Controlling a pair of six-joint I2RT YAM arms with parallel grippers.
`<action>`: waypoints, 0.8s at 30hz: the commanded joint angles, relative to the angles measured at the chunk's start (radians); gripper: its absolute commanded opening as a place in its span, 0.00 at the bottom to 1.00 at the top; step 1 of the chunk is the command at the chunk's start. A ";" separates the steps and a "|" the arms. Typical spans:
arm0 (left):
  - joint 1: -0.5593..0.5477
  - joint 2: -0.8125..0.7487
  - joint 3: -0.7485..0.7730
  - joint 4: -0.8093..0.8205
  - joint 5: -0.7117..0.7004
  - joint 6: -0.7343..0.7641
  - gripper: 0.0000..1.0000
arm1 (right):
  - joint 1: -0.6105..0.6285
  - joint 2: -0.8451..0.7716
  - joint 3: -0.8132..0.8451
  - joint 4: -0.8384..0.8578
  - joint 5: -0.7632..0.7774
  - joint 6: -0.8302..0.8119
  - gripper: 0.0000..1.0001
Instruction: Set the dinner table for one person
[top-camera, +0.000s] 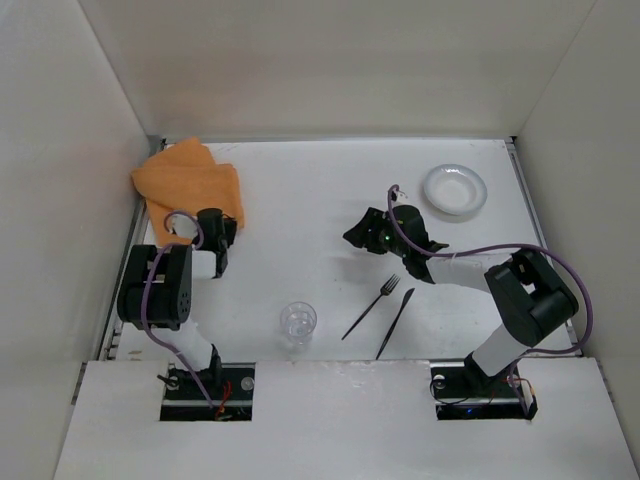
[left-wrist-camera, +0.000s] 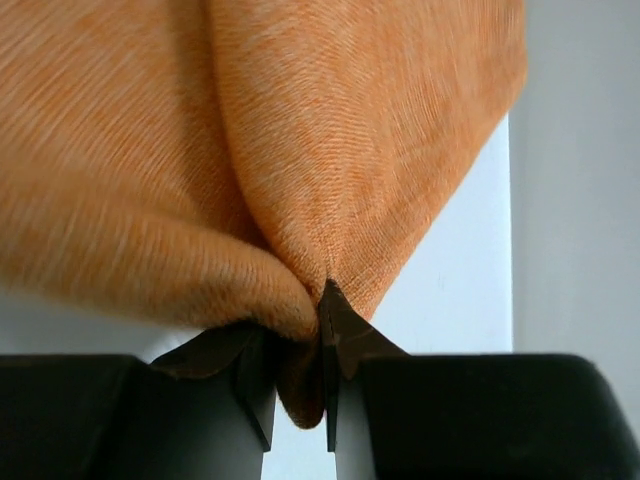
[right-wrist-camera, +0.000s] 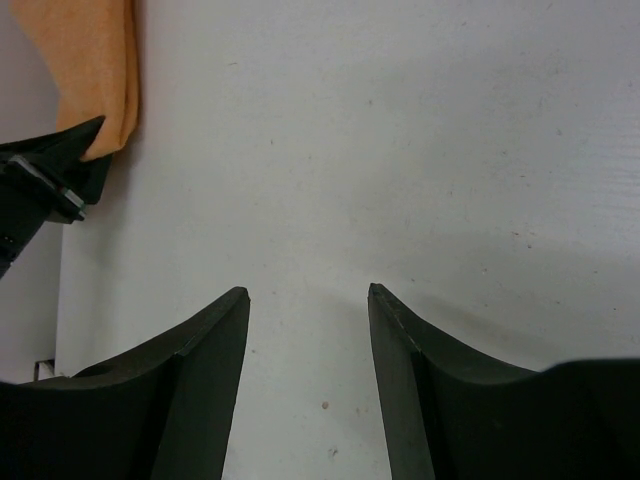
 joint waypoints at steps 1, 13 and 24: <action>-0.175 0.023 0.024 0.069 0.141 0.064 0.07 | 0.006 -0.011 0.029 0.045 -0.002 -0.016 0.57; -0.455 -0.049 -0.013 0.049 0.141 0.161 0.22 | 0.006 -0.012 0.029 0.052 0.003 -0.027 0.76; -0.466 -0.440 -0.206 -0.064 0.043 0.266 0.83 | 0.028 0.119 0.170 0.032 0.001 -0.001 0.77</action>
